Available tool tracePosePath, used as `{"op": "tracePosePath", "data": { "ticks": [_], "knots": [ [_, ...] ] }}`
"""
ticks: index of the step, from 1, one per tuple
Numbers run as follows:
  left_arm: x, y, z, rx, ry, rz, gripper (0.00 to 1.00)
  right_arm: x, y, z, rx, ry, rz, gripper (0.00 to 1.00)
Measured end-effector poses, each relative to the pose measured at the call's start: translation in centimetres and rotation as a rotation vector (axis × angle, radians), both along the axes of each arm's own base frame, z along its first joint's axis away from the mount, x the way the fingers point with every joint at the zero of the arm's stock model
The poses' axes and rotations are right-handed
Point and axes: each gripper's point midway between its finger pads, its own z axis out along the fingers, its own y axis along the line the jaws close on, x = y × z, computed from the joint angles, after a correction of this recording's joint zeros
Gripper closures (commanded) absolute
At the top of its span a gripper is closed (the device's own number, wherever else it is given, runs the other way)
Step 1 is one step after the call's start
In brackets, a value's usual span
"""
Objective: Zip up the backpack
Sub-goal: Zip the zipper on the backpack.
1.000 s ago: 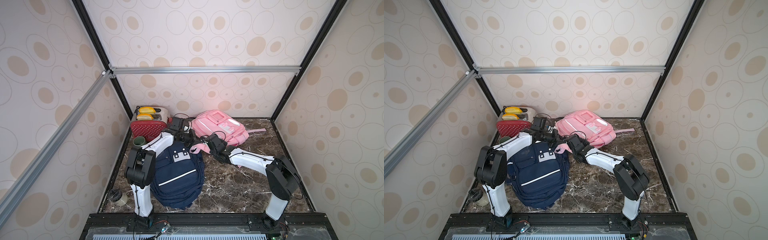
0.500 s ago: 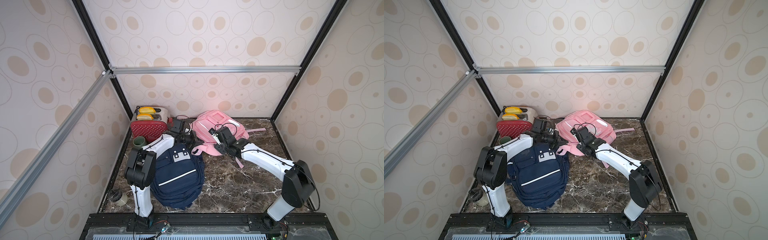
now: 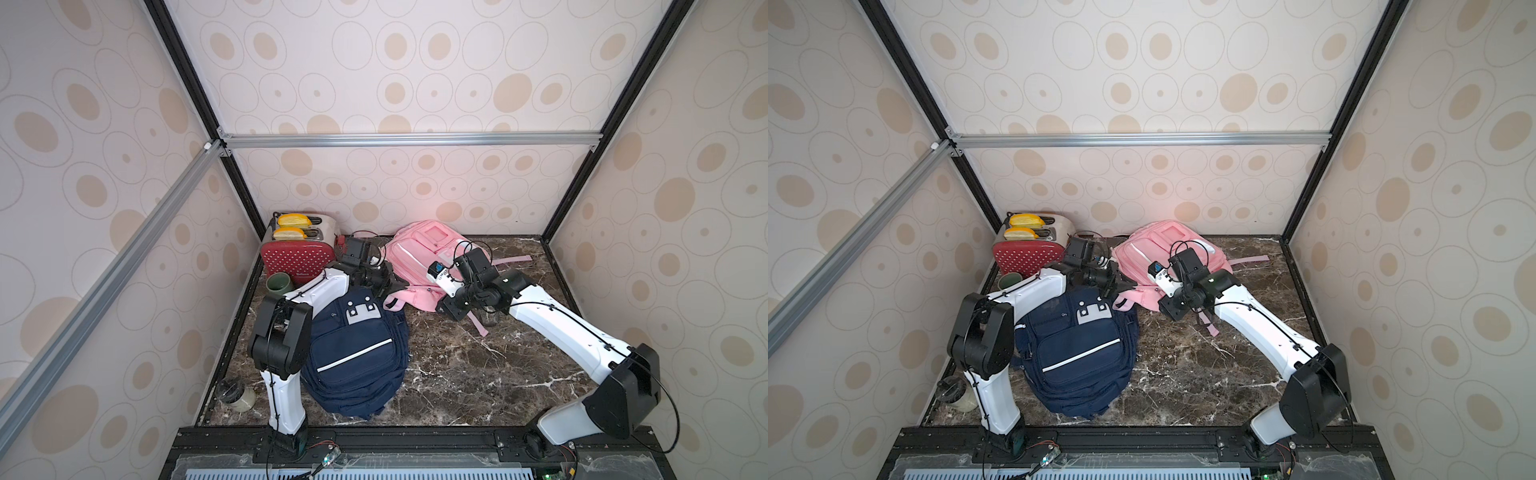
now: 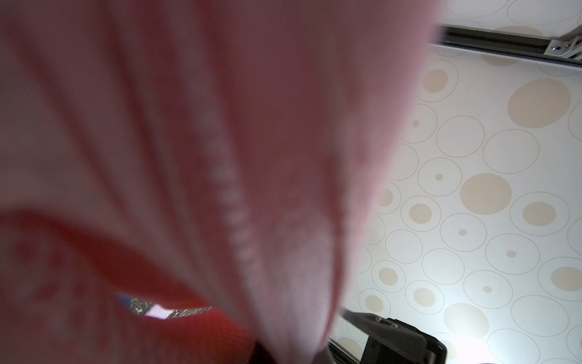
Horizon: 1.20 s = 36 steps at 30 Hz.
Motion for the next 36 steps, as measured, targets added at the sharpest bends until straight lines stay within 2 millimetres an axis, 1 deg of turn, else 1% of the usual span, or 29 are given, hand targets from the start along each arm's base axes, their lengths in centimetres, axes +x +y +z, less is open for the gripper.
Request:
{"op": "tracePosePath", "data": {
  "ticks": [1,2,4,6,12,17,26,34,36],
  "knots": [
    [0.0,0.0,0.0,0.001,0.001,0.000,1.00,0.0,-0.1,-0.4,0.021,0.026,0.002,0.52],
    [-0.1,0.0,0.0,0.001,0.002,-0.002,1.00,0.1,-0.3,-0.7,0.036,0.046,0.006,0.50],
    [-0.1,0.0,-0.1,0.003,0.004,-0.003,1.00,0.3,-0.7,-1.1,0.053,0.066,0.018,0.49],
    [-0.2,0.0,-0.2,0.005,0.008,-0.006,1.00,1.0,-0.9,-1.3,0.073,0.075,0.020,0.48],
    [-0.5,-0.1,-0.3,0.008,0.013,-0.013,1.00,2.9,-1.2,-2.9,0.105,0.121,0.034,0.50],
    [-0.6,-0.1,-0.2,0.006,0.012,-0.017,1.00,4.2,-0.1,-3.2,0.119,0.130,0.078,0.51],
    [-0.7,-0.2,-0.2,0.002,0.014,-0.022,1.00,5.1,0.0,-3.8,0.097,0.105,0.105,0.51],
    [-0.7,-0.2,-0.2,0.001,0.013,-0.024,1.00,6.7,0.3,-5.0,0.083,0.112,0.102,0.51],
    [-0.7,-0.2,-0.2,0.001,0.013,-0.023,1.00,7.1,0.6,-5.0,0.087,0.115,0.105,0.53]
  ]
}}
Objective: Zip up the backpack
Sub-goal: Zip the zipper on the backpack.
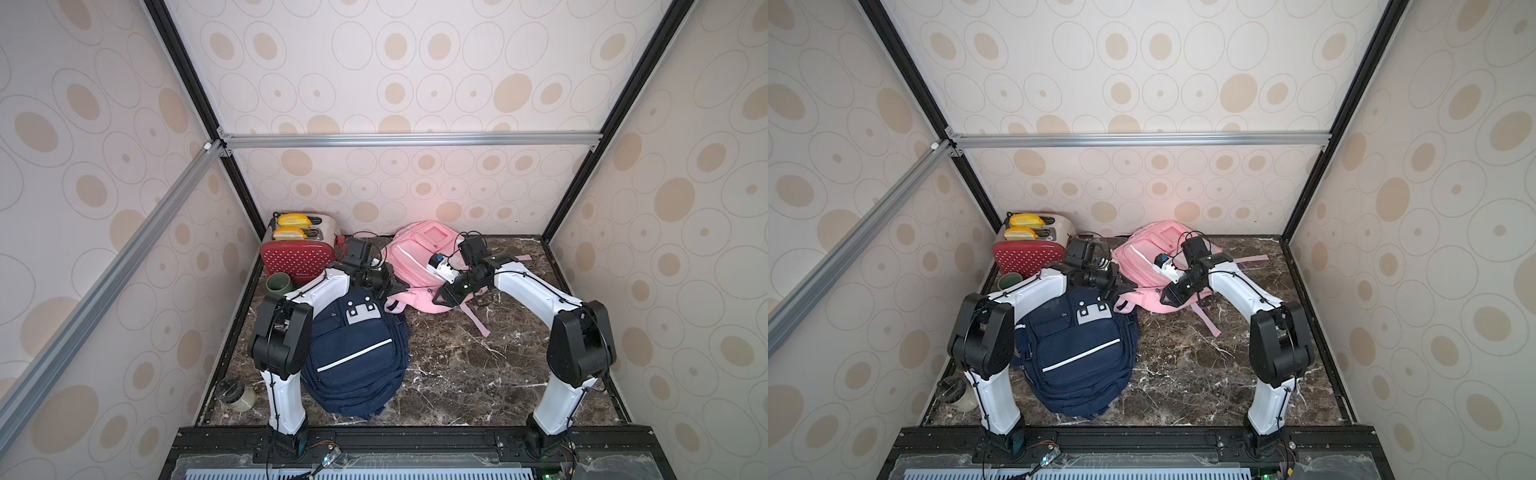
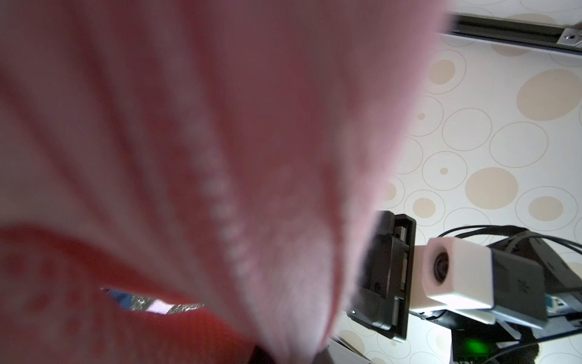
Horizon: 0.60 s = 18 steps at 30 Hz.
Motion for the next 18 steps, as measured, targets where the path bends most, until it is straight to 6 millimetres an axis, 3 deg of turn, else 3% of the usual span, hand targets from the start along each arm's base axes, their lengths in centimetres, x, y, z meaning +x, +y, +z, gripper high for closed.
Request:
{"op": "tracePosePath", "data": {
  "ticks": [5,12,18],
  "knots": [
    [0.0,0.0,0.0,0.000,-0.003,0.001,1.00,0.8,1.0,0.6,0.037,0.014,0.018,0.73],
    [-0.1,0.1,-0.2,0.003,0.003,0.002,1.00,-0.3,1.4,0.9,0.070,0.058,0.053,0.99],
    [-0.2,0.1,-0.3,0.002,0.007,0.000,1.00,-1.2,1.3,0.8,0.085,0.107,0.065,1.00]
  ]
}}
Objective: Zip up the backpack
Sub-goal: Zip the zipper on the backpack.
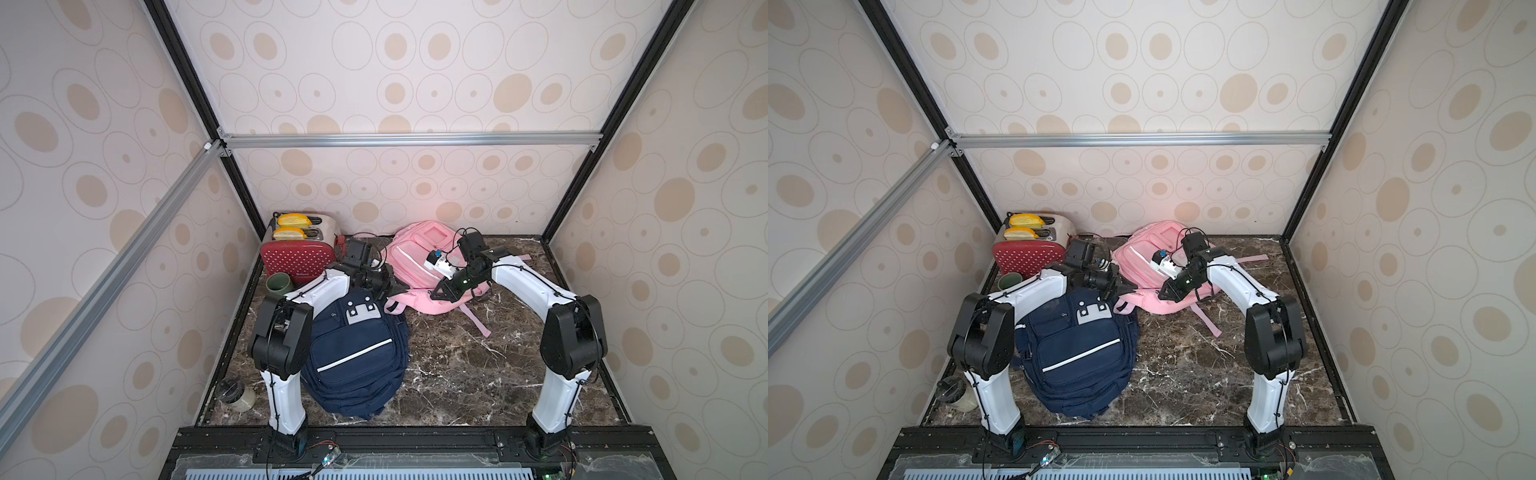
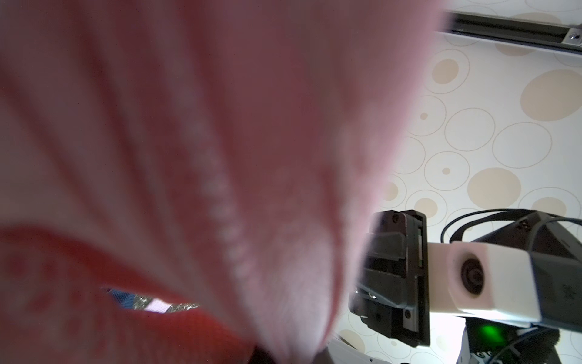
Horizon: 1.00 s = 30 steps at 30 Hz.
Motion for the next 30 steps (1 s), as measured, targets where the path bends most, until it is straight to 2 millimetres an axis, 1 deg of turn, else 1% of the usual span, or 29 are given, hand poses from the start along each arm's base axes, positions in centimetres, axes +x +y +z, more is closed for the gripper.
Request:
{"op": "tracePosePath", "data": {
  "ticks": [8,15,18,22,25,27,30],
  "knots": [
    [-0.4,-0.2,-0.2,0.005,0.013,-0.007,1.00,-1.3,-0.6,-0.4,-0.028,0.062,0.002,1.00],
    [-1.3,-0.4,-0.6,0.030,0.028,-0.037,1.00,-2.9,-1.9,-0.7,-0.090,0.127,-0.017,1.00],
    [-1.5,-0.5,-0.8,0.054,0.026,-0.059,1.00,-3.4,-2.8,-1.2,-0.146,0.145,-0.029,1.00],
    [-1.8,-0.4,-1.4,0.074,0.029,-0.076,1.00,-3.6,-5.3,-2.9,-0.284,0.139,-0.065,1.00],
    [-2.0,-0.3,-2.0,0.084,0.043,-0.083,1.00,-3.4,-8.1,-4.3,-0.419,0.106,-0.102,1.00],
    [-2.1,-0.3,-2.1,0.086,0.048,-0.085,1.00,-2.9,-9.9,-5.0,-0.498,0.078,-0.132,1.00],
    [-1.9,-0.4,-1.6,0.077,0.041,-0.090,1.00,-1.4,-13.1,-5.9,-0.612,0.027,-0.198,1.00]
  ]
}}
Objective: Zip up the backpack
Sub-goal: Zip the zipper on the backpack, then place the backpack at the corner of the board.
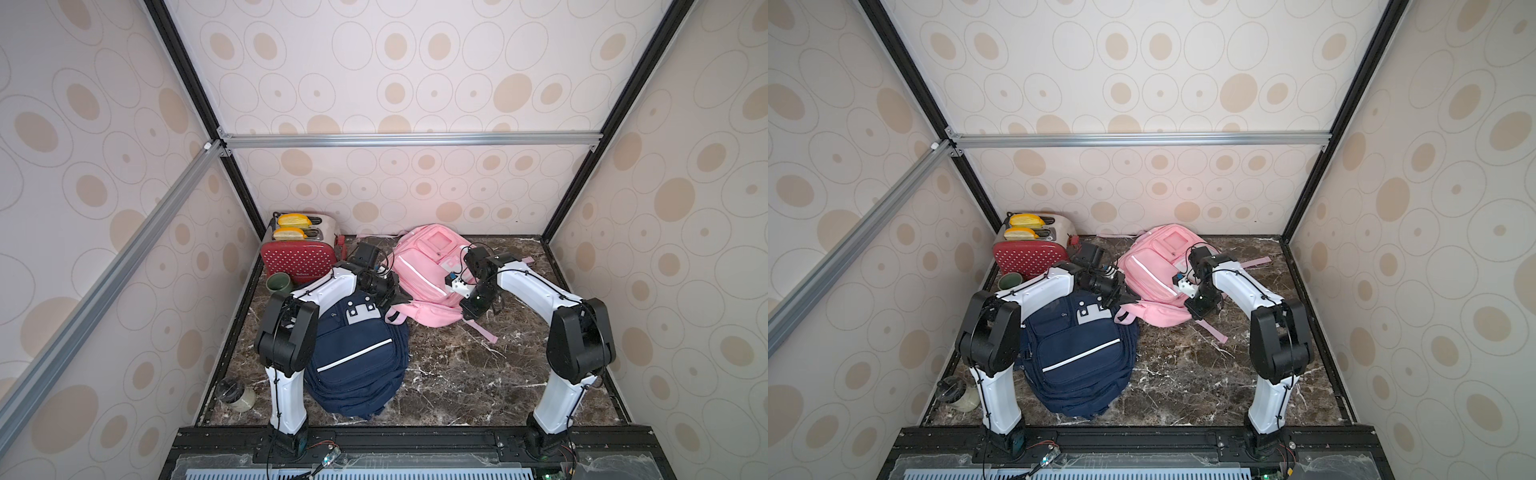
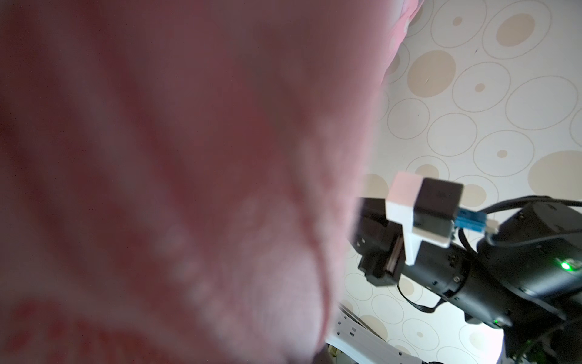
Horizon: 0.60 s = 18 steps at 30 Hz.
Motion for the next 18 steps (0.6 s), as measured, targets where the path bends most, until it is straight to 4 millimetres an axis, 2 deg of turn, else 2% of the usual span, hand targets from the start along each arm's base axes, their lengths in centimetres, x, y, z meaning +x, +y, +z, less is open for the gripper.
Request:
{"op": "tracePosePath", "data": {
  "ticks": [4,7,12,15,18],
  "knots": [
    [0.1,-0.3,1.2,-0.034,-0.020,-0.017,1.00,3.1,-4.4,-0.4,-0.145,-0.121,-0.063,1.00],
    [-0.1,-0.4,2.0,-0.054,-0.031,-0.027,1.00,5.0,-6.6,-0.6,-0.217,-0.202,-0.076,1.00],
    [-0.2,-1.4,3.8,-0.088,-0.102,-0.041,1.00,7.1,-7.4,0.1,-0.211,-0.261,-0.097,1.00],
    [-0.7,-1.8,4.2,-0.098,-0.120,-0.025,1.00,8.0,-7.3,0.6,-0.198,-0.287,-0.106,1.00],
    [-1.9,-3.7,4.5,-0.108,-0.117,-0.035,1.00,8.6,-8.0,0.8,-0.217,-0.294,-0.129,1.00]
  ]
}}
